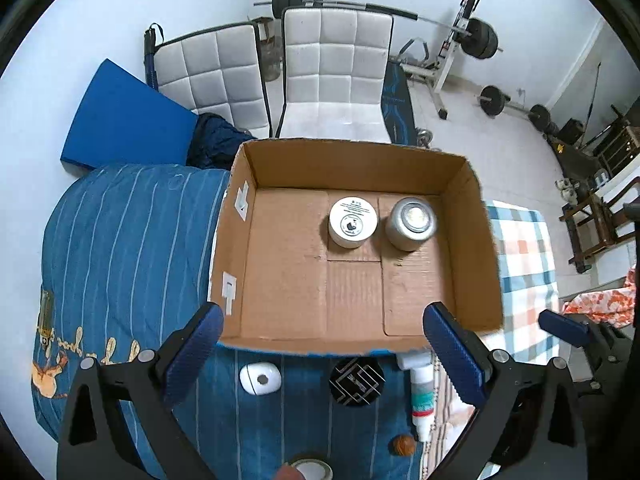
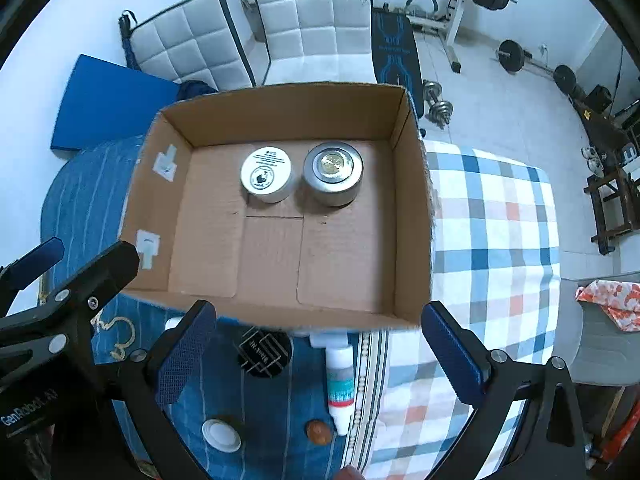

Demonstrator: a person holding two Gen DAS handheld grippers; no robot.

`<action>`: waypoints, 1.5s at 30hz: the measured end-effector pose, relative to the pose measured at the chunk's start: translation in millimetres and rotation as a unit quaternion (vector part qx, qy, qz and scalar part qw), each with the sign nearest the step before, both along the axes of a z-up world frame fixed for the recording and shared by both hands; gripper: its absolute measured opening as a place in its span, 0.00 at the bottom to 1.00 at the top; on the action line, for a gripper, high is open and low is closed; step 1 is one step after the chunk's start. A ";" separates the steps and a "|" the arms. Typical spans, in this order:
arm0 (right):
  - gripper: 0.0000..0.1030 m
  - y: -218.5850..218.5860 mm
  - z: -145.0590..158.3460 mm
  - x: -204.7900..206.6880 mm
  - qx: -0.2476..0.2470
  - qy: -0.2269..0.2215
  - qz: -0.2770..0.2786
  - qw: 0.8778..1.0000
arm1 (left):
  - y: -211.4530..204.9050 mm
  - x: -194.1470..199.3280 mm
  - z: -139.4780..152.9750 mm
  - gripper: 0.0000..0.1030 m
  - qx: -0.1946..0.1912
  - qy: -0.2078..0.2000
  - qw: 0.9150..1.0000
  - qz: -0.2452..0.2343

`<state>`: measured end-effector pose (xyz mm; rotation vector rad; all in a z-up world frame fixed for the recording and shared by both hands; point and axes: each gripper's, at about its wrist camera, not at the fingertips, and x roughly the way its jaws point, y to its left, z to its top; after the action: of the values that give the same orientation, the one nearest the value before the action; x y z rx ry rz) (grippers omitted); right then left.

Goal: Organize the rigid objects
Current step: 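Grasp the white lid with left tool while right tool grasps spray bottle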

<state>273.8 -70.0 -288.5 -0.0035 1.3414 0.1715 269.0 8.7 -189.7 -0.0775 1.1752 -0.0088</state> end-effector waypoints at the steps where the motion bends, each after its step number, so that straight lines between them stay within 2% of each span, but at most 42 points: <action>1: 1.00 0.2 2.3 -6.1 0.005 -0.001 0.003 1.000 | 0.0 -6.5 2.5 0.99 -0.001 -0.003 1.000 -0.001; 6: 1.00 -0.9 11.8 -38.5 0.019 -0.003 0.014 1.000 | 6.6 -38.5 3.5 1.00 -0.001 0.000 1.000 -0.001; 9: 1.00 -7.4 -7.4 -61.6 0.024 0.025 0.020 0.999 | 13.5 -64.7 -22.0 1.00 0.015 0.037 0.999 0.006; 11: 1.00 -14.9 -28.9 -75.6 0.025 0.046 0.018 0.998 | 19.3 -86.5 -52.9 1.00 0.026 0.076 0.997 0.010; 13: 1.00 -23.4 -56.2 -88.6 0.021 0.078 0.015 0.997 | 22.8 -106.8 -86.1 1.00 0.033 0.121 0.992 0.007; 15: 1.00 -33.8 -90.6 -101.4 0.018 0.119 0.003 0.993 | 24.5 -128.3 -131.0 1.00 0.027 0.183 0.983 0.005; 17: 1.00 -41.0 -115.9 -110.6 0.015 0.145 -0.007 0.989 | 23.0 -141.9 -162.0 1.00 0.023 0.216 0.976 0.003; 21: 1.00 -49.6 -154.6 -120.8 0.003 0.164 -0.020 0.986 | 15.6 -156.8 -218.9 0.99 -0.001 0.283 0.959 0.000; 25: 0.98 -56.3 -171.9 -118.3 0.009 0.160 -0.039 0.986 | 8.2 -158.5 -254.0 0.99 -0.026 0.328 0.944 0.000; 27: 0.93 -57.8 -178.9 -114.6 0.014 0.157 -0.047 0.986 | 1.9 -156.9 -262.8 0.87 -0.015 0.337 0.941 -0.012; 28: 0.89 -57.5 -183.1 -112.2 0.016 0.157 -0.050 0.986 | -1.2 -156.2 -265.2 0.75 -0.001 0.337 0.941 -0.018; 30: 0.80 -55.1 -191.6 -107.4 0.019 0.159 -0.054 0.986 | -5.5 -152.2 -261.9 0.70 0.015 0.320 0.947 -0.020; 31: 0.72 -53.0 -196.8 -104.9 0.020 0.161 -0.054 0.985 | -7.6 -149.2 -259.5 0.62 0.020 0.313 0.949 -0.022; 32: 0.67 -50.7 -202.9 -103.0 0.021 0.164 -0.054 0.985 | -8.8 -145.9 -257.2 0.60 0.022 0.308 0.951 -0.020; 34: 0.45 -47.2 -215.1 -101.9 0.019 0.178 -0.052 0.983 | -10.1 -137.7 -253.4 0.60 0.024 0.298 0.954 -0.016; 36: 0.37 -45.7 -212.6 -105.3 0.006 0.172 -0.048 0.984 | -11.1 -132.2 -248.4 0.60 0.029 0.286 0.958 -0.012; 41: 0.36 -56.7 -218.9 -142.0 -0.003 0.220 -0.029 0.975 | -16.0 -114.0 -238.0 0.60 0.020 0.259 0.966 -0.007; 45: 0.37 -65.5 -222.3 -161.1 -0.001 0.228 -0.029 0.973 | -22.3 -106.5 -249.6 0.60 0.020 0.274 0.962 -0.007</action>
<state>112.8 -135.5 -510.8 0.0771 1.7982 0.1250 162.5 -13.6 -439.2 -0.0364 1.7293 0.0255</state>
